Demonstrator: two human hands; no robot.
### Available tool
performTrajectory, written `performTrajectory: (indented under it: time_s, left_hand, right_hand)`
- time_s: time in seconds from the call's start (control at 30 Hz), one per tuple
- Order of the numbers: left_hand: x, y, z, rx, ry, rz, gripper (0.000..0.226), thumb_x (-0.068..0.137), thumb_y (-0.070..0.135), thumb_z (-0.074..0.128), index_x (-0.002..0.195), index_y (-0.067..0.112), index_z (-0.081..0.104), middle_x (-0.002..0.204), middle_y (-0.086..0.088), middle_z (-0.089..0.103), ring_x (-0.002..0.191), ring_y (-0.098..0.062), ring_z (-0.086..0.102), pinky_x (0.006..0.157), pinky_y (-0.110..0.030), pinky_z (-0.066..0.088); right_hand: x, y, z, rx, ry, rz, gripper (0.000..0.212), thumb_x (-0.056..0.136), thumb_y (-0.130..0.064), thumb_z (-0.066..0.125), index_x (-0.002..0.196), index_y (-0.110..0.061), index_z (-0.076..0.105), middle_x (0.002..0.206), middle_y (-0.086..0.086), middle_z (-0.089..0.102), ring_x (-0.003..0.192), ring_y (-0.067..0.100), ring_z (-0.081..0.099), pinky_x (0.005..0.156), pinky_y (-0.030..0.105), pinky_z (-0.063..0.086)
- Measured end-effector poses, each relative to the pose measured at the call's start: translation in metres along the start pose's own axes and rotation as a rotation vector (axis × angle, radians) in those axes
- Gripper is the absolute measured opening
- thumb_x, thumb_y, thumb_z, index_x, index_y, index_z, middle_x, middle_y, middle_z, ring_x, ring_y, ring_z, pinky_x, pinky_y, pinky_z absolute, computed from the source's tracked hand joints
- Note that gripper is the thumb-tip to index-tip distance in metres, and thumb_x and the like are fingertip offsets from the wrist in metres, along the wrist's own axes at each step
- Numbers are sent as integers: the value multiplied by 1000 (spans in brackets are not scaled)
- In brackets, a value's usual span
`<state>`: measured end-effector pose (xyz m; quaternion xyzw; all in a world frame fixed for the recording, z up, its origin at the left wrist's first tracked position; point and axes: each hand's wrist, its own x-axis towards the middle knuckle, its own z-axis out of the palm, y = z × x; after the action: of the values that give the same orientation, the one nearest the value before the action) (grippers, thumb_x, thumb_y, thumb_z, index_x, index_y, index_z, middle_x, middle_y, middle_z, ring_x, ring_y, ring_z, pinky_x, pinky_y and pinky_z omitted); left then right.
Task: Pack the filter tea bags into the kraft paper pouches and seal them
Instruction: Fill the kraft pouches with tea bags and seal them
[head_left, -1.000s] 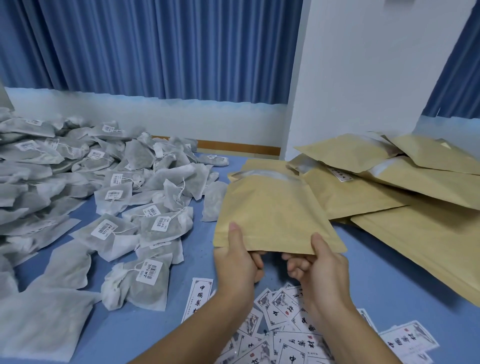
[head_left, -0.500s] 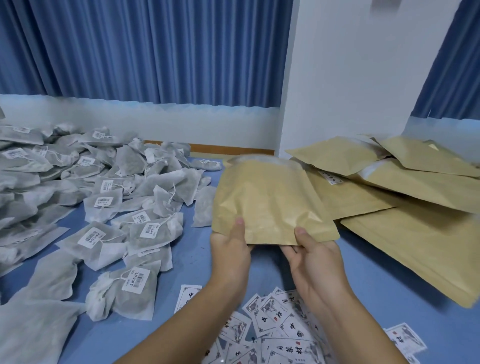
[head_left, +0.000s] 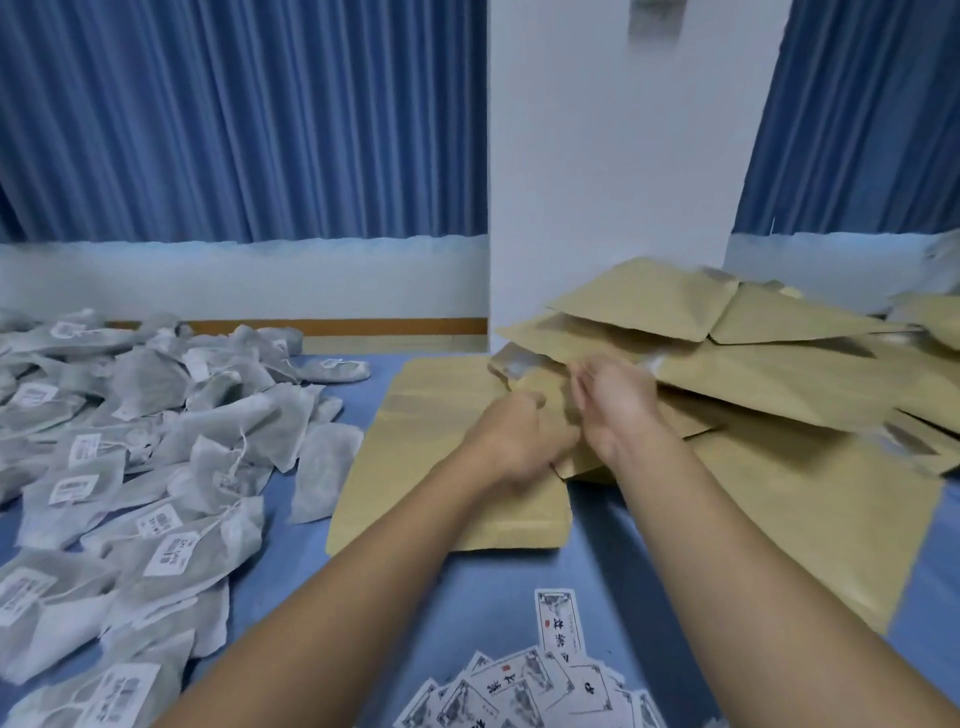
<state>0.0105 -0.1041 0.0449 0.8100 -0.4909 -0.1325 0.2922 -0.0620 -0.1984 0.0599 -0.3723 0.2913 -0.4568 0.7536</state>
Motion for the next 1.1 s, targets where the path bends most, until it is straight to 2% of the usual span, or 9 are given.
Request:
performTrajectory:
  time_s: [0.07,0.13,0.23,0.4,0.53,0.67,0.8,0.93,1.1]
  left_hand:
    - [-9,-22,1,215,-142,30,71,71,71,71,115,19,52,121,-6,59,121,-31,53,104,-53,43]
    - [-23,-44,-2,440,-246,52,101,60,82,70,137,26,36,144,-9,42,141,-30,33,111,-65,27]
    - [-43,-74,-11,607,-281,178,128,60,81,71,155,29,2,163,-11,11,152,-27,6,117,-65,14]
    - [-73,-107,-32,828,-166,457,71,93,61,52,141,11,37,140,-17,41,128,-33,44,99,-43,44]
    - [-88,-114,-48,741,-66,492,26,106,38,40,117,22,57,109,-8,65,97,-32,63,80,-37,47]
    - [-95,-110,-53,622,64,419,34,104,40,46,99,16,70,86,-9,72,79,-32,62,74,-42,48]
    - [-103,-112,-56,347,47,365,47,100,45,56,70,9,60,55,0,47,61,-26,42,63,-39,39]
    - [-110,-121,-56,367,-13,388,37,107,31,44,76,13,55,65,-1,56,65,-25,45,69,-41,44]
    - [-117,-125,-50,549,65,403,20,100,24,51,92,16,68,88,-3,71,84,-29,63,72,-41,47]
  right_hand:
    - [-5,26,-3,-271,-72,-69,21,98,-2,50,92,-12,68,97,3,71,87,10,71,84,23,56]
    - [-15,49,-8,-590,-163,-189,23,98,-6,52,101,-14,73,105,1,74,99,10,70,97,29,53]
    - [-28,71,-18,-996,-292,-399,25,99,-15,56,114,-22,74,114,-8,73,104,2,63,89,6,44]
    - [-50,86,-20,-1386,-523,-633,25,98,-23,58,119,-18,71,123,-3,69,116,20,60,101,31,46]
    - [-68,79,-15,-1369,-660,-614,34,100,-39,50,85,-13,65,85,1,67,84,20,60,80,41,51]
    - [-87,64,-3,-1481,-873,-570,52,99,-55,43,81,-11,66,59,1,51,60,15,46,62,38,41]
    - [-91,56,-6,-1776,-866,-682,31,102,-41,44,97,-24,70,79,0,66,78,23,57,70,43,52]
    - [-95,54,-10,-1865,-736,-741,26,102,-37,47,92,-30,71,78,-3,65,77,23,58,64,37,51]
    - [-101,53,-5,-1873,-831,-693,28,98,-47,50,93,-28,69,78,-4,66,82,20,56,66,37,53]
